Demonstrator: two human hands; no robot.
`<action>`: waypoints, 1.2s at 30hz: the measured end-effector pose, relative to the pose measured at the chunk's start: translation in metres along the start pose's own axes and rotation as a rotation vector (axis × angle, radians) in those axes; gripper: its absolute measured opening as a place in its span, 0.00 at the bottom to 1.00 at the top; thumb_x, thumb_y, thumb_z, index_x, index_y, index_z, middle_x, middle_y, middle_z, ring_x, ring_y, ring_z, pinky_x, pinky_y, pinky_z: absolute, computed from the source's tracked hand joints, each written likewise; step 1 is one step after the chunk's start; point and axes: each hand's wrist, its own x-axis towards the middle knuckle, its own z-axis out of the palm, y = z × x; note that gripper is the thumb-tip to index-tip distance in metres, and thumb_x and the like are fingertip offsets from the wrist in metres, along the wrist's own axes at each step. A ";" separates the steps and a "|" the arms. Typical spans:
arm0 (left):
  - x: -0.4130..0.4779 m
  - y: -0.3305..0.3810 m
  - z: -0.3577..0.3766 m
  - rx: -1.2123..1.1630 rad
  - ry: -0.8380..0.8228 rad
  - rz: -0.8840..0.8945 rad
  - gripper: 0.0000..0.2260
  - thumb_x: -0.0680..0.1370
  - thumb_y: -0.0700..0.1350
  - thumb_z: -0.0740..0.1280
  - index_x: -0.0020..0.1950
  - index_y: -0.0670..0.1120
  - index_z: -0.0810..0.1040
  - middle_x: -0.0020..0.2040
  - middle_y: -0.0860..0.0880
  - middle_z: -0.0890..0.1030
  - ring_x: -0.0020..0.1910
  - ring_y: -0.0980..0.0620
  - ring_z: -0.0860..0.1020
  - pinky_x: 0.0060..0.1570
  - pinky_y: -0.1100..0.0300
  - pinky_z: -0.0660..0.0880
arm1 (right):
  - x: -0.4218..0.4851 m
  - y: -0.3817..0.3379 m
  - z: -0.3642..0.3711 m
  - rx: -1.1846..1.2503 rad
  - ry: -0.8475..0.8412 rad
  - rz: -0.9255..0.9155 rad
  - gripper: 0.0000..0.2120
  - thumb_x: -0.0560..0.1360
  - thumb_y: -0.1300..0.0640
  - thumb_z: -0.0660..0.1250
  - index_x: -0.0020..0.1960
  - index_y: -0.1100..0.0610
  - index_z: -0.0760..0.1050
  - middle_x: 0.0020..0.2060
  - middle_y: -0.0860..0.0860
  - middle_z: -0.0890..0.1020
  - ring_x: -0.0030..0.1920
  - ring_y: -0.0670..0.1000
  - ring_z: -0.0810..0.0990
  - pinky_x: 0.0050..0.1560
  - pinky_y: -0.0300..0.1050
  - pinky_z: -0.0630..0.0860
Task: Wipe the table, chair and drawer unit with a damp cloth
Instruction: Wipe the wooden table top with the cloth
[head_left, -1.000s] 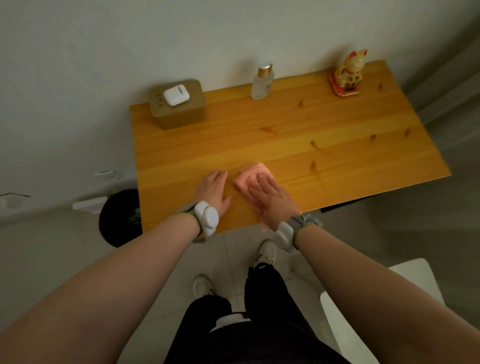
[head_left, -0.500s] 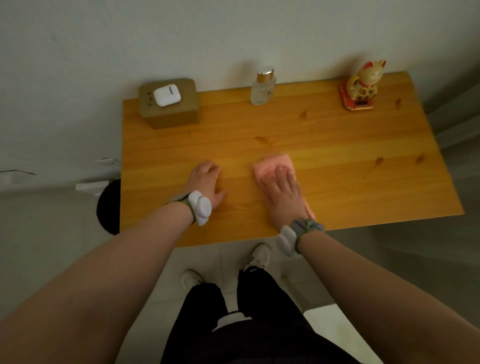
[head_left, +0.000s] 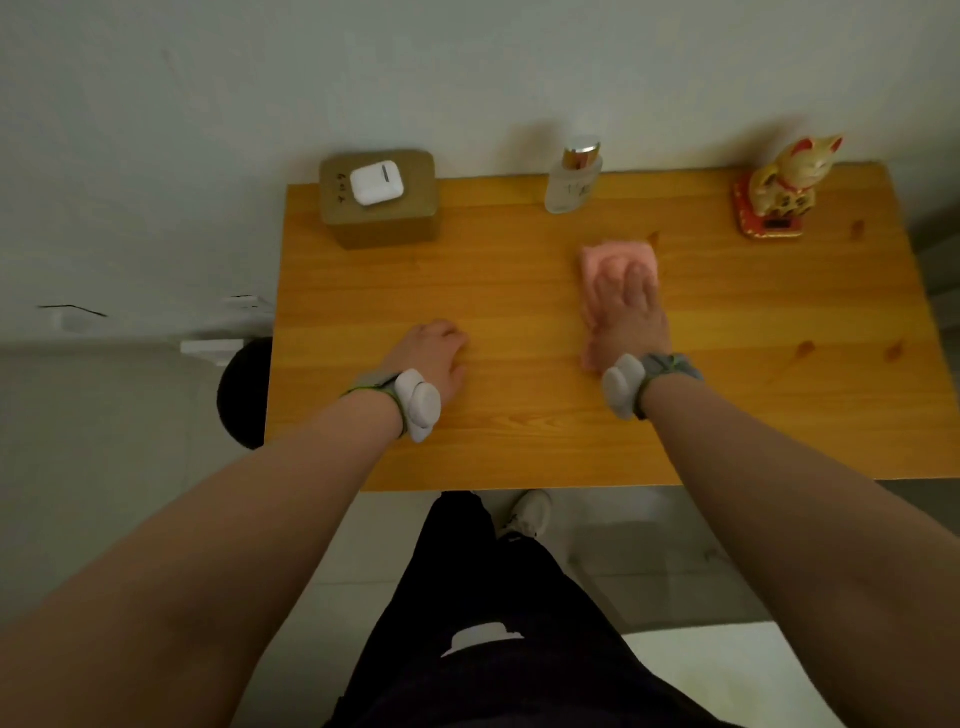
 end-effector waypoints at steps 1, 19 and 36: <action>0.000 -0.001 0.000 -0.003 0.007 0.006 0.22 0.80 0.50 0.58 0.74 0.46 0.62 0.75 0.46 0.59 0.73 0.43 0.59 0.70 0.49 0.61 | -0.008 0.000 0.007 -0.006 0.026 0.018 0.45 0.71 0.53 0.69 0.77 0.49 0.43 0.77 0.54 0.44 0.76 0.59 0.40 0.74 0.57 0.52; 0.037 -0.028 -0.046 -0.269 0.117 0.052 0.19 0.81 0.44 0.57 0.72 0.44 0.64 0.73 0.43 0.64 0.70 0.44 0.64 0.66 0.53 0.63 | 0.032 -0.072 -0.009 0.050 -0.026 -0.062 0.46 0.69 0.53 0.72 0.76 0.44 0.47 0.77 0.52 0.41 0.76 0.58 0.39 0.74 0.60 0.52; 0.139 0.057 -0.105 -0.343 0.288 0.150 0.29 0.77 0.49 0.65 0.74 0.43 0.58 0.72 0.42 0.65 0.70 0.43 0.64 0.67 0.52 0.63 | 0.046 -0.023 -0.017 -0.034 -0.067 -0.231 0.55 0.62 0.50 0.78 0.76 0.43 0.44 0.76 0.50 0.38 0.75 0.55 0.35 0.74 0.58 0.43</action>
